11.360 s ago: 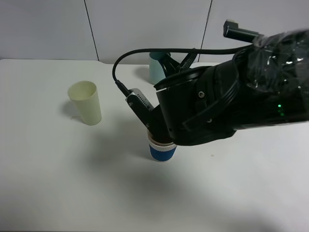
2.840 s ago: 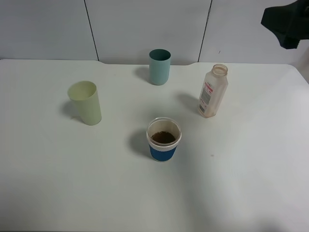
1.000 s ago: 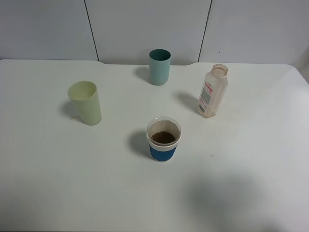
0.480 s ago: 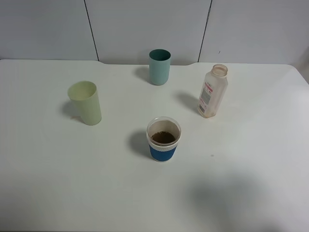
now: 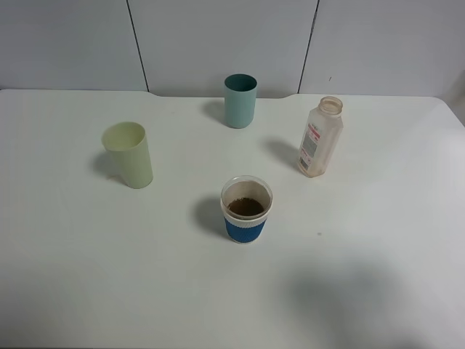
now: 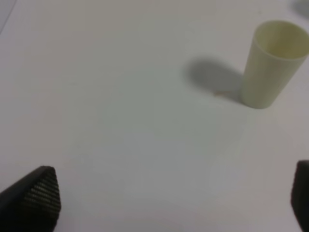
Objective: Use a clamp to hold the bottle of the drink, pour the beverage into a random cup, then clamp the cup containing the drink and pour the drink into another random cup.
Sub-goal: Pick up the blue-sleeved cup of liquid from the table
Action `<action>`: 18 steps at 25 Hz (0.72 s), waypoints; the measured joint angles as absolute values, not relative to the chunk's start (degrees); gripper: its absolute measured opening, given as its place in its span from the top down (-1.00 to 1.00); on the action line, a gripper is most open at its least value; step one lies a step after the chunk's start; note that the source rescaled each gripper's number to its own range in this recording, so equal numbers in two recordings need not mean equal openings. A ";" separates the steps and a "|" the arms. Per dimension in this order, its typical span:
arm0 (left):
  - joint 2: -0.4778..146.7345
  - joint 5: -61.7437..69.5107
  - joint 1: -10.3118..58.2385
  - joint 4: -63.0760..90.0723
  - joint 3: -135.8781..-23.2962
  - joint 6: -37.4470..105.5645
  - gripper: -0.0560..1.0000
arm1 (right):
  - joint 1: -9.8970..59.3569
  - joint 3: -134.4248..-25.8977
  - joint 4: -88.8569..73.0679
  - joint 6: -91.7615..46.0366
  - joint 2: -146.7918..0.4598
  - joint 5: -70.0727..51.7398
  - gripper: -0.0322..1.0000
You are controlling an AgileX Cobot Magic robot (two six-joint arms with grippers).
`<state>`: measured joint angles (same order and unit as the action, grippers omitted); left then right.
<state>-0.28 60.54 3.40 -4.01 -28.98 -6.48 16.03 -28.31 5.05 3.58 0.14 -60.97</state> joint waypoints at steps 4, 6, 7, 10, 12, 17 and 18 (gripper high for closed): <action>-0.28 60.54 3.40 -4.01 -28.98 -6.48 -0.79 | 16.03 -28.31 5.05 3.62 0.14 -60.97 -1.00; -0.28 60.54 3.40 -4.01 -28.98 -6.48 -0.79 | 16.03 -28.31 5.05 3.68 0.14 -60.97 -1.00; -0.28 60.54 3.40 -4.01 -28.98 -6.48 -0.79 | 16.03 -28.31 5.05 3.85 0.14 -60.97 -1.00; -0.28 60.54 3.40 -4.01 -28.98 -6.48 -0.79 | 16.03 -28.31 5.05 3.92 0.14 -60.97 -1.00; -0.28 60.54 3.40 -4.01 -28.98 -6.48 -0.79 | 15.71 -28.31 5.05 3.92 0.14 -60.97 -1.00; -0.28 60.54 3.40 -4.01 -28.98 -6.48 -0.79 | 10.86 -28.31 5.05 3.92 0.14 -60.97 -1.00; -0.28 60.54 3.40 -4.01 -28.98 -6.48 -0.79 | 9.57 -28.31 5.05 3.92 0.14 -60.97 -1.00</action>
